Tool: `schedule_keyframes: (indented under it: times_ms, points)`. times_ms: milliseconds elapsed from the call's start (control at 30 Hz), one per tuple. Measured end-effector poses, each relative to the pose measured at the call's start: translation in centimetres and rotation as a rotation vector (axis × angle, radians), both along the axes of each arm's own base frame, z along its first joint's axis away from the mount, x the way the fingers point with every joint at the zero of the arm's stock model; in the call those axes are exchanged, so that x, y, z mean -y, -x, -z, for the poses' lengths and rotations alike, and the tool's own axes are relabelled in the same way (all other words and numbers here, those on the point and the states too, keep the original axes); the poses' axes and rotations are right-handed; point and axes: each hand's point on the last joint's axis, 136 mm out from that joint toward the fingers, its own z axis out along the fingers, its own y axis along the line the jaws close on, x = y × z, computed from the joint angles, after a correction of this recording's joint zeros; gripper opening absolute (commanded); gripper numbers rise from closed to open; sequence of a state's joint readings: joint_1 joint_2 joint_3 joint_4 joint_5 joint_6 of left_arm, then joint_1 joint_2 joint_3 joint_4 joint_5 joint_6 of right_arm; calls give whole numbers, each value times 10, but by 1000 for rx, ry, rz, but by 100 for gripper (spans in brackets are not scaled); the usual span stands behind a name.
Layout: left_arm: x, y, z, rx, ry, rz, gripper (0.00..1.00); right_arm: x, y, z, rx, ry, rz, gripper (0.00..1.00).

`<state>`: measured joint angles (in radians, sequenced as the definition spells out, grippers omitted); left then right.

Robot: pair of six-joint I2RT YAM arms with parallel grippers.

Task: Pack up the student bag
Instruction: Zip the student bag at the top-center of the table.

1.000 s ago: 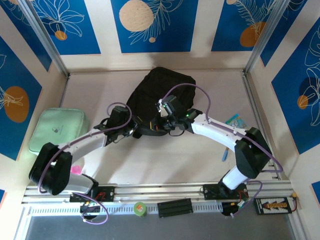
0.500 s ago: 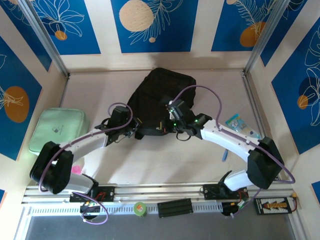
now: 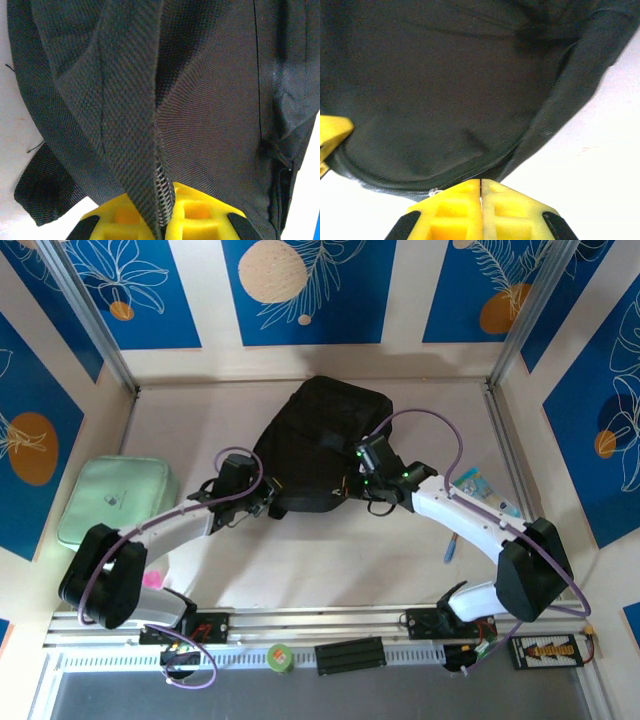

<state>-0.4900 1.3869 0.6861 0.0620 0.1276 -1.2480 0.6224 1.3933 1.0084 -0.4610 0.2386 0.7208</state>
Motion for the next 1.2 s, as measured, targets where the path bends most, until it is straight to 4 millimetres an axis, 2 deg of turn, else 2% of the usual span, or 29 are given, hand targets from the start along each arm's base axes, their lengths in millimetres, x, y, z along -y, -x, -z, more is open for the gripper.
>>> schedule_keyframes:
  times_ms: [167, 467, 800, 967, 1067, 1133, 1200]
  points:
    - [-10, 2, 4, -9, -4, -19, 0, 24, -9, 11, -23, 87, 76, 0]
    - [-10, 6, 5, -8, -17, 21, 0, 38, -30, 17, -30, 196, 96, 0]
    - [-16, 20, 18, -30, -103, 108, 0, 42, -68, 13, 7, 392, 58, 0]
    - [-18, 28, 19, -38, -132, 147, 0, 44, -69, 18, -7, 442, 45, 0]
    - [-18, 39, 15, -44, -145, 173, 0, 32, -65, 18, -8, 405, -3, 0]
    - [-19, 48, 12, -51, -160, 192, 16, 25, -57, 18, -13, 354, -36, 0]
    - [-17, 63, 10, -65, -179, 232, 36, 21, -44, 18, -22, 301, -63, 0]
